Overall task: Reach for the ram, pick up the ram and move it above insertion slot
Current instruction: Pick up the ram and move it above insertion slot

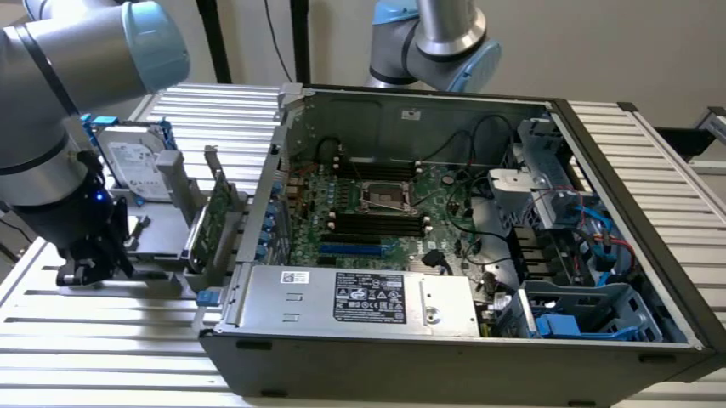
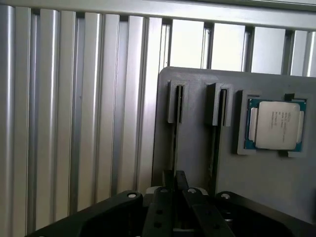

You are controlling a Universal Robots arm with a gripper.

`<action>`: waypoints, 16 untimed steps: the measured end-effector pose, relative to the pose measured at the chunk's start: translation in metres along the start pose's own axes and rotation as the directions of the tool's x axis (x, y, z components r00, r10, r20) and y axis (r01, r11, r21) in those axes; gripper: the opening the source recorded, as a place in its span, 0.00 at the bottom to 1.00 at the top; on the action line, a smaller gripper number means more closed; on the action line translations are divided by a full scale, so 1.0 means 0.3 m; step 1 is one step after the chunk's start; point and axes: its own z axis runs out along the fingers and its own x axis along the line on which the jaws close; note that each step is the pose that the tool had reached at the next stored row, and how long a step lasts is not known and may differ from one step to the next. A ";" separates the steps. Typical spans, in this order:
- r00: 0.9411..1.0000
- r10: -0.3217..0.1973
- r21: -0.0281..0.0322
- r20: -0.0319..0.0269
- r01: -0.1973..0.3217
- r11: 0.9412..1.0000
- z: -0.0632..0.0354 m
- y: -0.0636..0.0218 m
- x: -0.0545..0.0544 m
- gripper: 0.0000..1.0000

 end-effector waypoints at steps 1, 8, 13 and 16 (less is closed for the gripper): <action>1.000 0.000 0.000 0.000 0.000 1.000 -0.011 0.000 0.000 0.13; 1.000 0.000 -0.004 0.000 0.000 1.000 -0.113 0.000 -0.004 0.13; 1.000 0.000 -0.005 0.000 0.000 1.000 -0.190 -0.004 -0.006 0.13; 1.000 0.000 -0.005 0.000 0.000 1.000 -0.235 -0.011 -0.008 0.13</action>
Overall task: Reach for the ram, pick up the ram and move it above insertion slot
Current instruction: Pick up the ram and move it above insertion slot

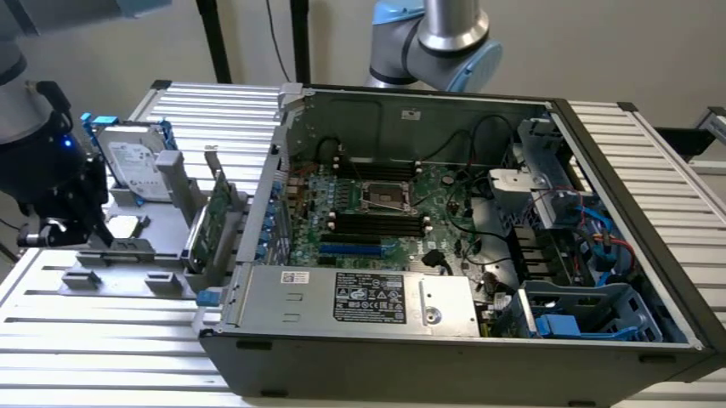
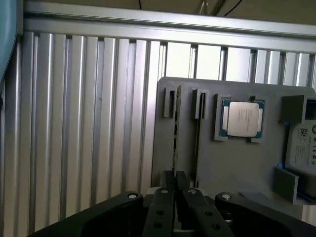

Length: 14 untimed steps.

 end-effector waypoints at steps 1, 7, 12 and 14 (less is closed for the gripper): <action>1.000 0.000 0.000 0.000 0.000 1.000 -0.015 -0.004 0.000 0.13; 1.000 -0.001 -0.004 0.001 0.001 1.000 -0.108 -0.059 -0.001 0.13; 1.000 -0.002 -0.010 0.002 0.002 1.000 -0.185 -0.131 0.001 0.13; 1.000 -0.002 -0.012 0.002 0.002 1.000 -0.215 -0.160 0.001 0.13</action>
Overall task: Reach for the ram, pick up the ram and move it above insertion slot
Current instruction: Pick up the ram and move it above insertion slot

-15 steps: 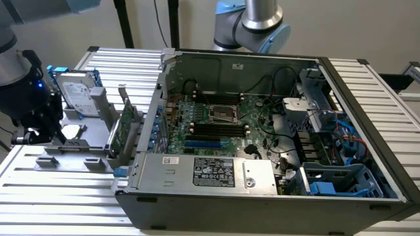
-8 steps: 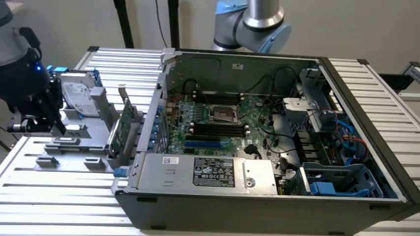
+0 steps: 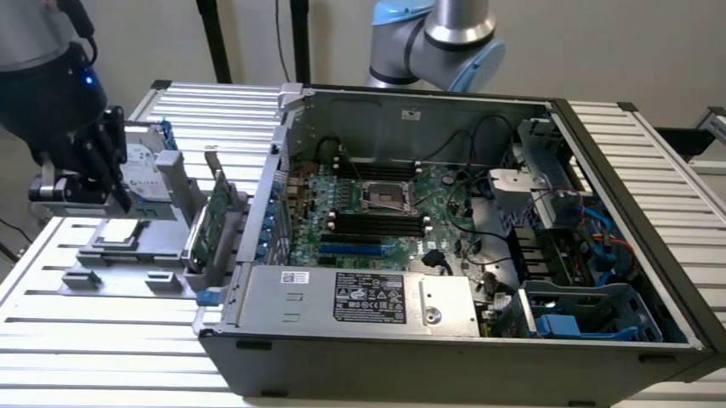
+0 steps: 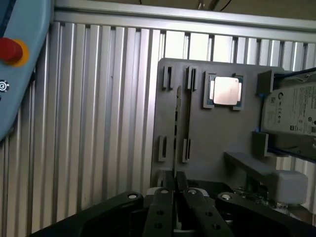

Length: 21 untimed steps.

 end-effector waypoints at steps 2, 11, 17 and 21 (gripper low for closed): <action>1.000 0.000 -0.002 0.001 0.000 1.000 -0.031 -0.030 0.001 0.13; 1.000 -0.001 -0.009 0.003 0.001 1.000 -0.141 -0.161 0.004 0.13; 1.000 -0.001 -0.009 0.008 0.001 1.000 -0.181 -0.233 0.003 0.13; 1.000 -0.001 -0.009 0.017 0.001 1.000 -0.188 -0.282 0.003 0.13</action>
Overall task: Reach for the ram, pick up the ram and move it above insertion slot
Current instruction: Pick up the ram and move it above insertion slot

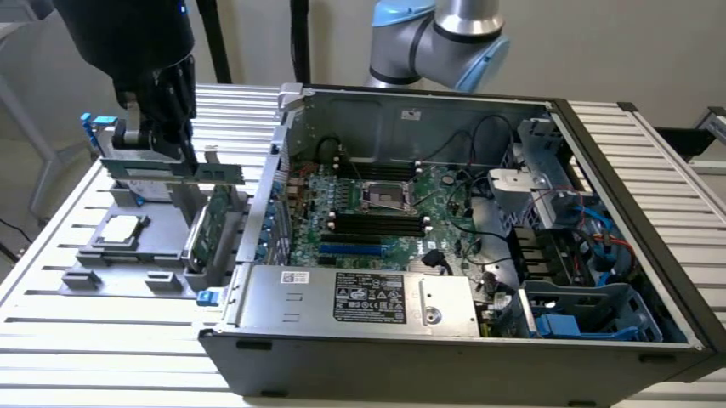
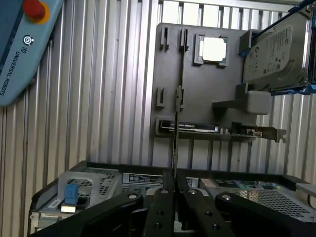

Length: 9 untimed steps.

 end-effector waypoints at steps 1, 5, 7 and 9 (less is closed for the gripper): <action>1.000 0.000 0.000 0.004 0.000 1.000 -0.001 -0.013 0.000 0.13; 1.000 -0.001 0.001 0.023 0.001 1.000 -0.003 -0.069 0.002 0.13; 1.000 -0.001 0.002 0.031 0.001 1.000 -0.004 -0.099 0.003 0.13; 0.999 -0.002 0.002 0.040 0.002 1.000 -0.006 -0.130 0.004 0.13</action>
